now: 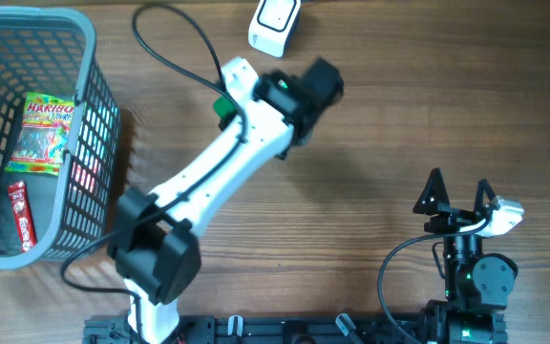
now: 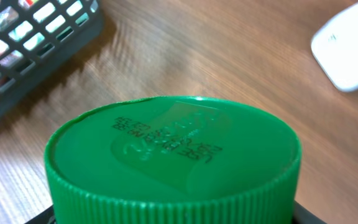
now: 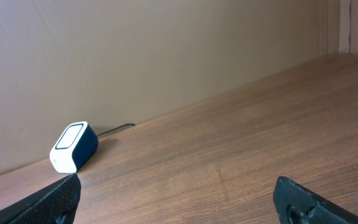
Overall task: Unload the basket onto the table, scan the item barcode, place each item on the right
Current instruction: 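Lift the bottle out and carry it toward the scanner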
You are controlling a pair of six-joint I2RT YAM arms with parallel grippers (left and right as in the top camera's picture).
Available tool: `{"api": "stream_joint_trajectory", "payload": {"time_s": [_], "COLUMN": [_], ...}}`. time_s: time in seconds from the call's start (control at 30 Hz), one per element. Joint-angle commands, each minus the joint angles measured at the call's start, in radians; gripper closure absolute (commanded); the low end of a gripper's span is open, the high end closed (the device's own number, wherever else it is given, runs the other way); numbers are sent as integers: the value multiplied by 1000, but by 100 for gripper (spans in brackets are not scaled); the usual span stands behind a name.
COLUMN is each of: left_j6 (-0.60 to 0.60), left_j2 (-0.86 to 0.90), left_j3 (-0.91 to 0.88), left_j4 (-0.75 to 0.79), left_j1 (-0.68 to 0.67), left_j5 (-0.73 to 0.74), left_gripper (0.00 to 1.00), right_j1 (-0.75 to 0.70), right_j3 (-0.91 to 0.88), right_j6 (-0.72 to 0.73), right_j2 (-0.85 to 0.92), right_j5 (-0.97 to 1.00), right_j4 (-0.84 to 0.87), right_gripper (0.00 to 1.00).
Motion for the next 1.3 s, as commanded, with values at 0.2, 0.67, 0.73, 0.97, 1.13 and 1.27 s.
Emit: {"api": "stream_joint_trajectory", "payload": {"time_s": [0.2,0.67,0.73,0.97,1.13,1.27], "left_j6": [-297,65,138,161,160,160], "left_j2": [94,273,286,291,291,291], "left_j3": [-419,-474,-474,-482,-482,-482], "left_j4": [325,718,800,837,830,829], "left_j1": [-46,-47,-48,-79,-125,-142], "left_j5": [-356,-635,-635,-603,-562,-559], "left_gripper": [50,44,43,33,0,0], "right_j1": [3,3,3,3,3,3], "right_j3": [-1,-1,-1,-1,-1,-1], "right_j6": [-11,-11,-11,-11,-11,-11], "right_j2": [-8,-8,-8,-8,-8,-8], "right_j5": [13,13,13,13,13,13], "right_j4": [5,5,5,5,5,5], "right_gripper": [0,0,0,0,0,0]}}
